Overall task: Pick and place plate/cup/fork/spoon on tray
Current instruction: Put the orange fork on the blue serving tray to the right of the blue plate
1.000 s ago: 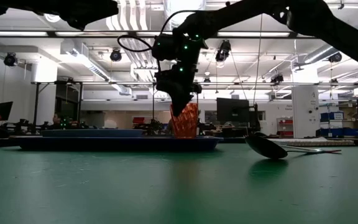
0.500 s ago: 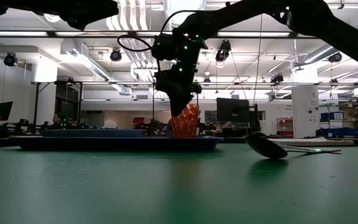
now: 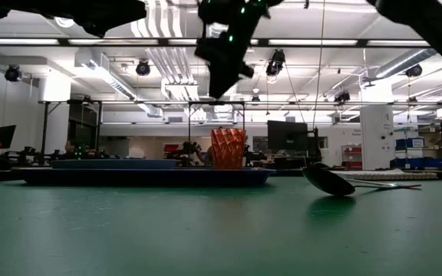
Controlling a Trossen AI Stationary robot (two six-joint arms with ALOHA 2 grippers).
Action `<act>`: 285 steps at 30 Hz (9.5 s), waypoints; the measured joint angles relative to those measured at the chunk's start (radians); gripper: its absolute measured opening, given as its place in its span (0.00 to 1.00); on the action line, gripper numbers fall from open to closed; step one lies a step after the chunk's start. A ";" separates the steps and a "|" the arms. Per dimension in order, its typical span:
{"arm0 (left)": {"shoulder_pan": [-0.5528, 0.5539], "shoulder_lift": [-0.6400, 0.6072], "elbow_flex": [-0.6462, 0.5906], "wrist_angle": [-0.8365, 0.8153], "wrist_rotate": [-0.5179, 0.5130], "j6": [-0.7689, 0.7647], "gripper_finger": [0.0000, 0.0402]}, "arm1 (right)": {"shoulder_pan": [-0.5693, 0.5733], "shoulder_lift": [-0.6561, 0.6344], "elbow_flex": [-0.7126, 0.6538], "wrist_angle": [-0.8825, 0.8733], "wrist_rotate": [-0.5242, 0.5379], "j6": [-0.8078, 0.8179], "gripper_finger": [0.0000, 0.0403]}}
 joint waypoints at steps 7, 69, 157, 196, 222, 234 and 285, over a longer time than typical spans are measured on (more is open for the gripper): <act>0.000 0.000 0.000 0.000 0.000 0.000 0.31 | 0.111 -0.104 -0.036 -0.016 -0.001 0.003 0.22; 0.000 0.002 0.000 0.003 0.000 0.000 0.31 | 0.176 -0.435 -1.261 0.311 -0.046 0.647 0.23; 0.114 0.474 -0.005 0.527 -0.042 0.012 0.00 | 0.460 -0.176 -1.075 2.175 0.368 -0.250 0.10; 0.224 0.470 -0.041 0.610 0.098 -0.284 0.00 | 0.317 -0.395 -1.107 1.356 -0.051 0.046 0.42; 0.223 0.470 -0.040 0.629 0.169 -0.263 0.00 | 0.259 -0.294 -1.058 1.534 -0.319 0.037 0.04; 0.228 0.449 -0.040 0.586 0.156 -0.265 0.20 | 0.209 -0.294 -1.059 1.519 -0.403 0.269 0.02; 0.227 -0.044 -0.103 0.070 -0.053 -0.202 0.57 | 0.083 -0.034 -0.980 1.420 -0.043 0.633 0.13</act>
